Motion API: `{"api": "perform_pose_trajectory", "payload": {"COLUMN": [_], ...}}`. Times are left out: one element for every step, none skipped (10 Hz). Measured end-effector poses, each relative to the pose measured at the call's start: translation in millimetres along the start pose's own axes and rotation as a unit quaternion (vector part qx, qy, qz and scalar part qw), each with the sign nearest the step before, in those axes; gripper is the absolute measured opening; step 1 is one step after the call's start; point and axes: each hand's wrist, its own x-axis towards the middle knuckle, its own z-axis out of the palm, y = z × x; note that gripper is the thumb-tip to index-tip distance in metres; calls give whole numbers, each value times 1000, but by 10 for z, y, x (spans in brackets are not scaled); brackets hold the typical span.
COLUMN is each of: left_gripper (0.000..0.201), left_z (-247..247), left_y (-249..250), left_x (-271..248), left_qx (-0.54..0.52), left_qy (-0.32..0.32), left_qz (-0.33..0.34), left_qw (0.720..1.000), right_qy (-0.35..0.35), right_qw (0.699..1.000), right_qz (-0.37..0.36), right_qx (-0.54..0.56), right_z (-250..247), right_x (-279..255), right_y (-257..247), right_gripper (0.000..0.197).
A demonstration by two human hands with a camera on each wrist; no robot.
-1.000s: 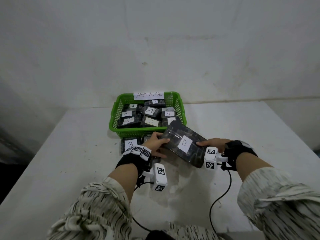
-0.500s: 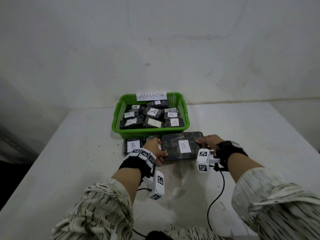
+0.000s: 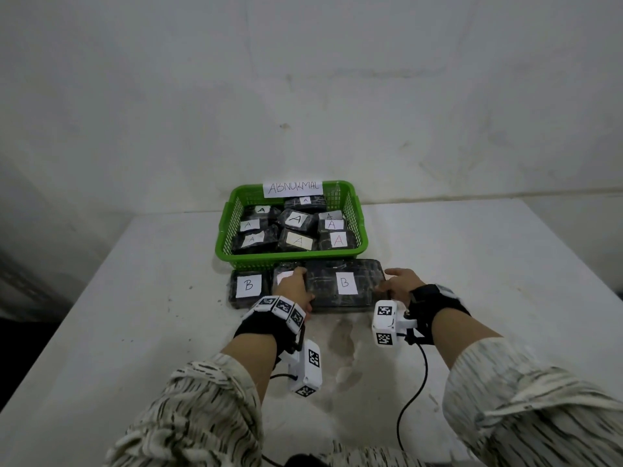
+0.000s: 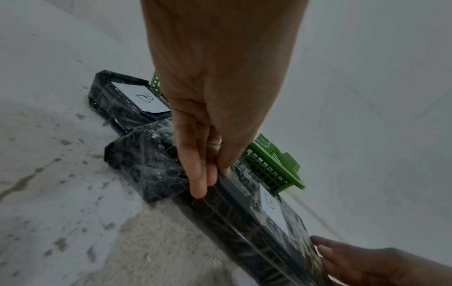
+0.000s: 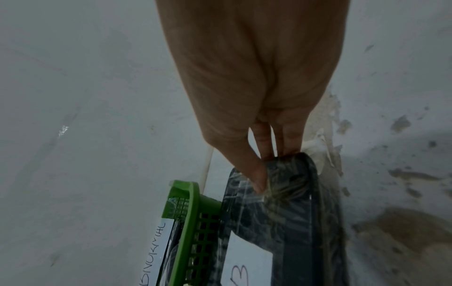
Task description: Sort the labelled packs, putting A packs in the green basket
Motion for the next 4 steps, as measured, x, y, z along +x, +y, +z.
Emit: {"api": "perform_pose_trajectory", "payload": {"left_gripper": [53,45,48,51], "left_z": [28,-7,-12,-25], "left_y": [-17,18,4,-46], "left_x": [-42,-127,-141,-192], "left_qx": [-26,52,116,64], "left_qy": [-10,-36,-73,-56], "left_qz": [1,23,35,45], "left_qw": [1000,998,990,995], "right_qy": [-3,-37,-74,-64], "right_qw": [1000,997,994,996], "right_qz": [-11,7,18,4], "right_qx": [22,66,74,64], "right_z": [3,12,54,30], "right_x": [-10,-98,-128,-131], "right_y": [17,22,34,62], "right_gripper": [67,57,64,74]}}
